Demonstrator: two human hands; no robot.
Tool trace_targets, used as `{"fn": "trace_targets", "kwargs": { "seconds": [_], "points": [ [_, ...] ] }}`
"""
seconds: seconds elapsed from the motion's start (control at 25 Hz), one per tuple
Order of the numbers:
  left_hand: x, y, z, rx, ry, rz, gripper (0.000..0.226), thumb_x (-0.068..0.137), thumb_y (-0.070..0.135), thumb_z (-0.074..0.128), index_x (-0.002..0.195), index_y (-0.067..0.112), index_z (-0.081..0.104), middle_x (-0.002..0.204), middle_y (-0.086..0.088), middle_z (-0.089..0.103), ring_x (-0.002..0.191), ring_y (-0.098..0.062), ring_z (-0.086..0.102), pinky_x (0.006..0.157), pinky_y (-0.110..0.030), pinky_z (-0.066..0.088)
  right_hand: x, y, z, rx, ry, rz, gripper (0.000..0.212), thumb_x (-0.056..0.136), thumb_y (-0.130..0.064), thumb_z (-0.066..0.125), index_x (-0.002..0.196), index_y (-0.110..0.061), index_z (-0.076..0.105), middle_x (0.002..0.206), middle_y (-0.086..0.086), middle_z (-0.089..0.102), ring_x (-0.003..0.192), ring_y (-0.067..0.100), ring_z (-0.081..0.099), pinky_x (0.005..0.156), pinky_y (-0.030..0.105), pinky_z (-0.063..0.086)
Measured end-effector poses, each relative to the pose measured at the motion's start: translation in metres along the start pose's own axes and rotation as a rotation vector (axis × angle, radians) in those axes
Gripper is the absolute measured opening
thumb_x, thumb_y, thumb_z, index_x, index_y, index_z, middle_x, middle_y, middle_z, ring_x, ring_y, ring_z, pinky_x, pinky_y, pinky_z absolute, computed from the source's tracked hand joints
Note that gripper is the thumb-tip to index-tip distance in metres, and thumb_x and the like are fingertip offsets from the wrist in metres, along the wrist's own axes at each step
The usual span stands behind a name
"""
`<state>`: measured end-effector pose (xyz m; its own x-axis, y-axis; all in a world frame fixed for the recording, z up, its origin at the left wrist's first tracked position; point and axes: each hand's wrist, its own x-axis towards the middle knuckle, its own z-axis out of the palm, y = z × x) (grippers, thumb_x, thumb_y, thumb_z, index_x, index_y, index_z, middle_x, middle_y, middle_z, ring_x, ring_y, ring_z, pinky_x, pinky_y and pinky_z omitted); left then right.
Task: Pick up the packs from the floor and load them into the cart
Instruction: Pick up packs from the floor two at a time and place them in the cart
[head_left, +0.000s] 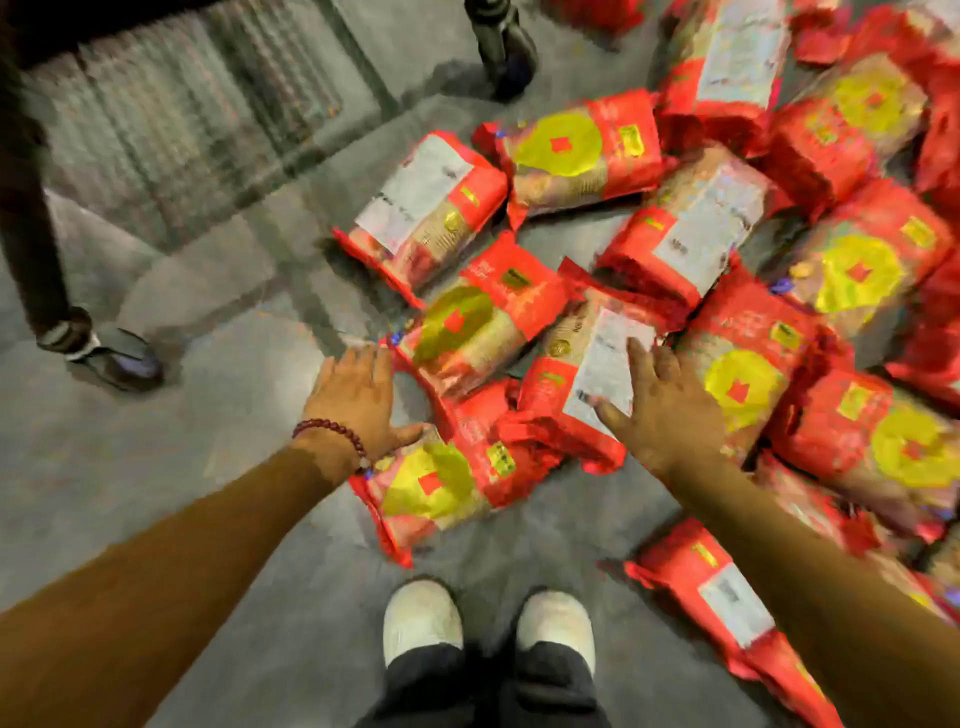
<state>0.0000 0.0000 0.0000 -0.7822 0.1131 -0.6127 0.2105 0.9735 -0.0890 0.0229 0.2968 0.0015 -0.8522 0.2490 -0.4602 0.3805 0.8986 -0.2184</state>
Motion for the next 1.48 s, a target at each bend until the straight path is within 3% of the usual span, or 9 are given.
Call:
{"fn": "trace_targets", "kwargs": {
  "seconds": [0.16,0.28,0.36,0.48,0.6,0.92,1.2,1.36,1.48],
  "points": [
    [0.043,-0.002,0.053,-0.149,-0.264,-0.021,0.096,0.067,0.077,0.062,0.128,0.004,0.053,0.13,-0.016,0.059,0.118,-0.032,0.055,0.096,-0.034,0.043,0.048,0.017,0.06,0.21,-0.111,0.332,0.087,0.084,-0.062,0.06,0.137,0.006,0.044,0.139,0.027,0.05,0.128,0.041,0.048,0.102,0.045,0.039],
    [0.066,0.005,0.088,-0.379,-0.514,0.049,0.141,0.034,0.095,0.054,0.147,0.012,0.036,0.147,-0.006,0.047,0.133,-0.025,0.047,0.105,-0.025,0.036,0.078,0.033,0.098,0.463,-0.153,0.481,0.107,0.059,-0.081,0.068,0.132,-0.004,0.055,0.133,0.018,0.061,0.12,0.037,0.058,0.1,0.048,0.049],
    [0.069,0.013,0.106,-0.469,-0.511,0.076,0.156,0.02,0.094,0.06,0.15,0.015,0.029,0.151,-0.002,0.042,0.137,-0.022,0.043,0.109,-0.024,0.032,0.085,0.04,0.114,0.617,-0.148,0.604,0.131,0.034,-0.089,0.071,0.136,-0.01,0.049,0.138,0.013,0.055,0.124,0.035,0.055,0.102,0.052,0.048],
    [0.062,0.02,0.128,-0.497,-0.44,0.035,0.154,0.014,0.085,0.066,0.149,0.02,0.03,0.151,0.001,0.042,0.139,-0.021,0.04,0.113,-0.027,0.028,0.081,0.038,0.121,0.737,-0.107,0.717,0.123,0.054,-0.069,0.081,0.145,-0.009,0.024,0.152,0.016,0.025,0.14,0.036,0.031,0.112,0.054,0.035],
    [0.057,0.02,0.142,-0.612,-0.406,0.042,0.141,0.021,0.09,0.062,0.144,0.026,0.04,0.143,0.006,0.05,0.134,-0.018,0.046,0.11,-0.024,0.031,0.082,0.045,0.138,0.906,-0.025,0.698,0.116,0.061,-0.051,0.087,0.146,-0.007,0.021,0.153,0.015,0.019,0.141,0.032,0.029,0.113,0.049,0.036],
    [0.004,0.013,0.131,-0.455,-0.36,-0.111,0.097,0.06,0.067,0.077,0.132,0.014,0.038,0.122,-0.006,0.063,0.11,-0.027,0.061,0.08,-0.029,0.047,0.061,0.065,0.126,0.765,-0.061,0.539,0.102,0.036,-0.07,0.085,0.115,-0.009,0.061,0.106,0.005,0.074,0.095,0.028,0.072,0.088,0.046,0.057],
    [-0.122,-0.036,0.05,-0.648,-0.306,-0.334,0.08,0.056,0.069,0.079,0.107,0.016,0.048,0.104,0.001,0.063,0.105,-0.027,0.065,0.08,-0.028,0.048,-0.091,0.078,0.035,0.855,-0.141,0.489,0.091,0.047,-0.063,0.088,0.111,-0.008,0.057,0.103,0.011,0.074,0.087,0.029,0.073,0.081,0.053,0.059],
    [-0.183,-0.06,-0.056,-1.001,-0.126,-0.478,0.101,0.024,0.09,0.069,0.096,0.019,0.062,0.092,0.002,0.071,0.087,-0.02,0.068,0.078,-0.035,0.054,-0.143,0.022,-0.105,0.981,-0.113,0.309,0.045,0.076,-0.011,0.083,0.109,0.0,0.053,0.106,0.018,0.07,0.086,0.03,0.069,0.071,0.039,0.057],
    [-0.227,-0.065,-0.158,-1.198,0.027,-0.51,0.08,0.027,0.071,0.082,0.085,0.022,0.06,0.084,0.001,0.07,0.079,-0.019,0.067,0.076,-0.033,0.052,-0.169,-0.02,-0.214,0.993,-0.062,0.112,0.042,0.078,-0.006,0.08,0.113,-0.006,0.058,0.105,0.01,0.071,0.092,0.029,0.07,0.079,0.04,0.055]
  ]
}}
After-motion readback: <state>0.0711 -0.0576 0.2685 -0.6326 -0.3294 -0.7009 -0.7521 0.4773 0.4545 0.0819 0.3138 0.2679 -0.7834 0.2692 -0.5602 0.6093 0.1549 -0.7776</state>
